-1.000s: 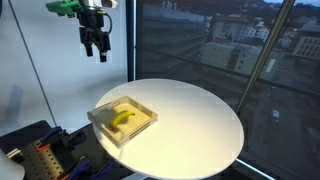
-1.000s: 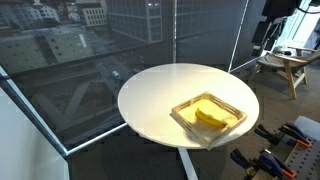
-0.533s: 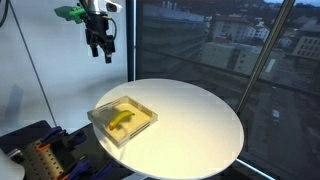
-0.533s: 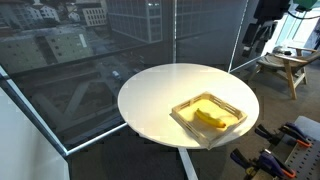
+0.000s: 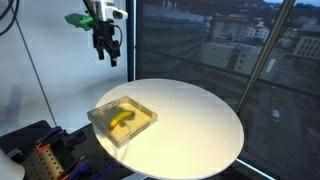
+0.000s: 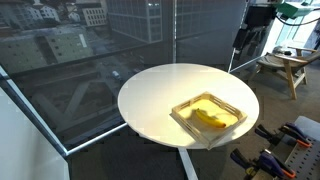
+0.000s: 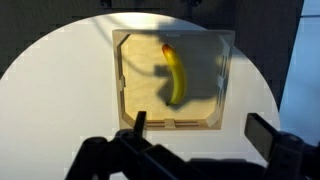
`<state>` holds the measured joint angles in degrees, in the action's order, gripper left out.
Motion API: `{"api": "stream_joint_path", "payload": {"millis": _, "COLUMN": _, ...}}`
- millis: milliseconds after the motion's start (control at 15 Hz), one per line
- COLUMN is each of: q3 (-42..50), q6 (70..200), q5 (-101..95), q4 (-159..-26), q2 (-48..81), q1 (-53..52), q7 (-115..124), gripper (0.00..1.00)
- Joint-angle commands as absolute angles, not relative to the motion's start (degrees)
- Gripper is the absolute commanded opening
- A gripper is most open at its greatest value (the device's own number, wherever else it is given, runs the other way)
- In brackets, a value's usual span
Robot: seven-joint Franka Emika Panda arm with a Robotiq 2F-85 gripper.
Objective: Put the banana on the table
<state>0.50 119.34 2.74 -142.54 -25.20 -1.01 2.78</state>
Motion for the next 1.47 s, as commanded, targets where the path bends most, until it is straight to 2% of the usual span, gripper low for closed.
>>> {"api": "stream_joint_path", "payload": {"millis": 0, "q3": 0.3, "q6": 120.1, "q5": 3.9, "q4": -140.2, "q2": -22.1, "q1": -0.6, "q7": 3.6, "gripper": 1.0}}
{"api": "stream_joint_path", "payload": {"millis": 933, "q3": 0.3, "q6": 120.9, "q5": 5.2, "q4": -136.5, "q2": -13.0, "q1": -1.1, "q7": 2.7, "gripper": 1.0}}
{"api": "stream_joint_path", "payload": {"millis": 1400, "q3": -0.8, "q6": 127.9, "q5": 4.1, "q4": -138.0, "q2": -10.5, "q1": -1.5, "q7": 3.5, "gripper": 1.0}}
